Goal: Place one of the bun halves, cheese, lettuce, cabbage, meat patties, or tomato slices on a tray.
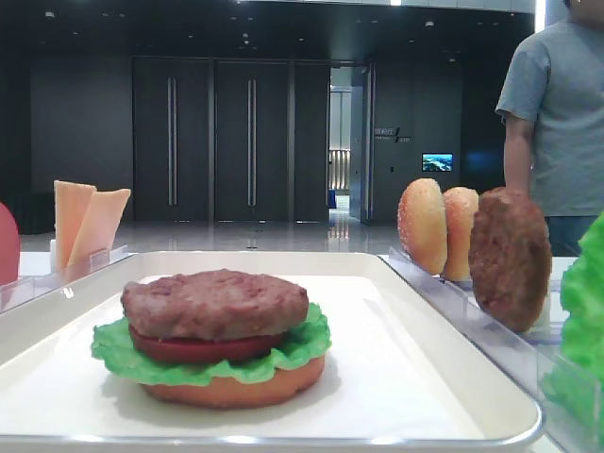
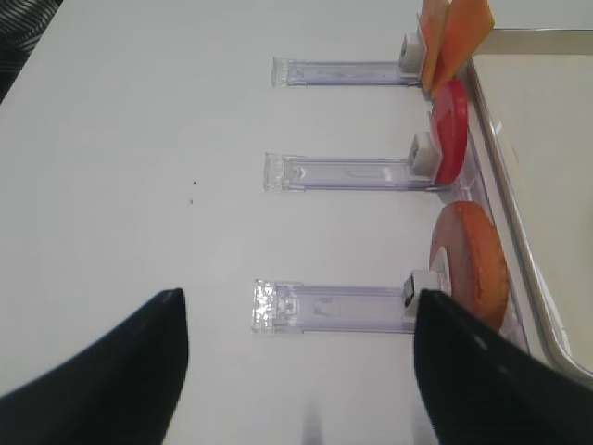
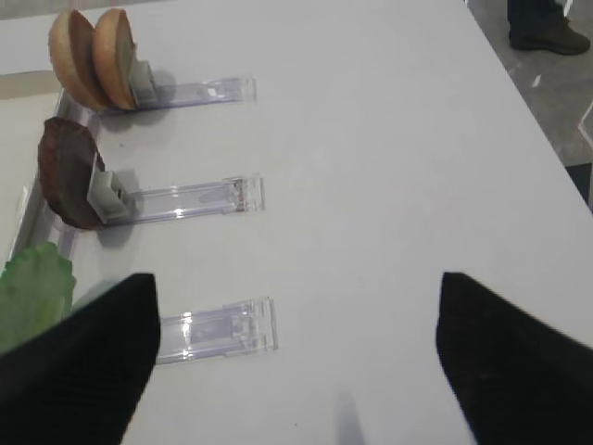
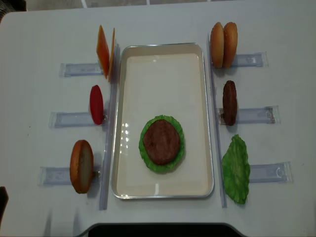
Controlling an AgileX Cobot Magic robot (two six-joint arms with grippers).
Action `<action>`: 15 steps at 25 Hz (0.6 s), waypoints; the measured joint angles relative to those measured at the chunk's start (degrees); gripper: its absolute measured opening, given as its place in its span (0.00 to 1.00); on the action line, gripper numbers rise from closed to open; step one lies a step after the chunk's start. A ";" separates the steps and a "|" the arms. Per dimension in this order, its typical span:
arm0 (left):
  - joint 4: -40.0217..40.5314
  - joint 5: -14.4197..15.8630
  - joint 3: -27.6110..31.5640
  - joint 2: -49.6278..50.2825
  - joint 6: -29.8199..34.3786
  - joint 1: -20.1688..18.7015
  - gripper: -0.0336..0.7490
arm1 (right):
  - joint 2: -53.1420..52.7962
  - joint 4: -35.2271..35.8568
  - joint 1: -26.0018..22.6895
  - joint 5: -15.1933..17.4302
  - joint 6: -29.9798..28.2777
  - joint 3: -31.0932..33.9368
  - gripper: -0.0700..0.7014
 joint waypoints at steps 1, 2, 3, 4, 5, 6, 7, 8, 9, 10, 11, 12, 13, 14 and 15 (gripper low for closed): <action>0.00 0.00 0.00 0.00 0.00 0.00 0.78 | -0.20 0.00 0.00 0.04 0.00 0.05 0.84; 0.00 0.00 0.00 0.00 0.00 0.00 0.78 | -0.21 -0.06 0.00 0.04 0.00 0.11 0.84; 0.00 0.00 0.00 0.00 -0.05 0.00 0.78 | -0.27 -0.13 0.00 0.06 0.00 0.12 0.84; 0.00 0.00 0.00 0.00 -0.04 0.00 0.78 | -0.34 -0.17 0.00 0.11 0.00 0.12 0.84; 0.00 0.00 0.00 0.00 -0.04 0.00 0.78 | -0.37 -0.17 0.00 0.11 0.00 0.12 0.84; 0.00 0.00 0.00 0.00 -0.04 0.00 0.78 | -0.37 -0.17 0.00 0.11 0.00 0.12 0.84; 0.00 0.00 0.00 0.00 -0.04 0.00 0.78 | -0.37 -0.17 0.00 0.11 0.00 0.12 0.84; 0.00 0.00 0.00 0.00 0.02 0.00 0.78 | -0.37 -0.17 0.00 0.11 0.00 0.12 0.84; 0.00 0.00 0.00 0.00 0.02 0.00 0.78 | -0.37 -0.17 0.00 0.11 0.00 0.12 0.84; 0.00 0.00 0.00 0.00 0.02 0.00 0.78 | -0.37 -0.17 0.00 0.11 0.00 0.12 0.84; 0.00 0.00 0.00 0.00 0.02 0.00 0.78 | -0.37 -0.17 0.00 0.11 0.00 0.12 0.84; 0.00 0.00 0.00 0.00 0.02 0.00 0.78 | -0.37 -0.17 0.00 0.11 0.00 0.12 0.84; 0.00 0.00 0.00 0.00 0.02 0.00 0.78 | -0.37 -0.17 0.00 0.11 0.00 0.12 0.84; 0.00 0.00 0.00 0.00 0.02 0.00 0.78 | -0.37 -0.17 0.00 0.11 0.00 0.12 0.84; 0.00 0.00 0.00 0.00 0.02 0.00 0.78 | -0.37 -0.17 0.00 0.11 0.00 0.12 0.84</action>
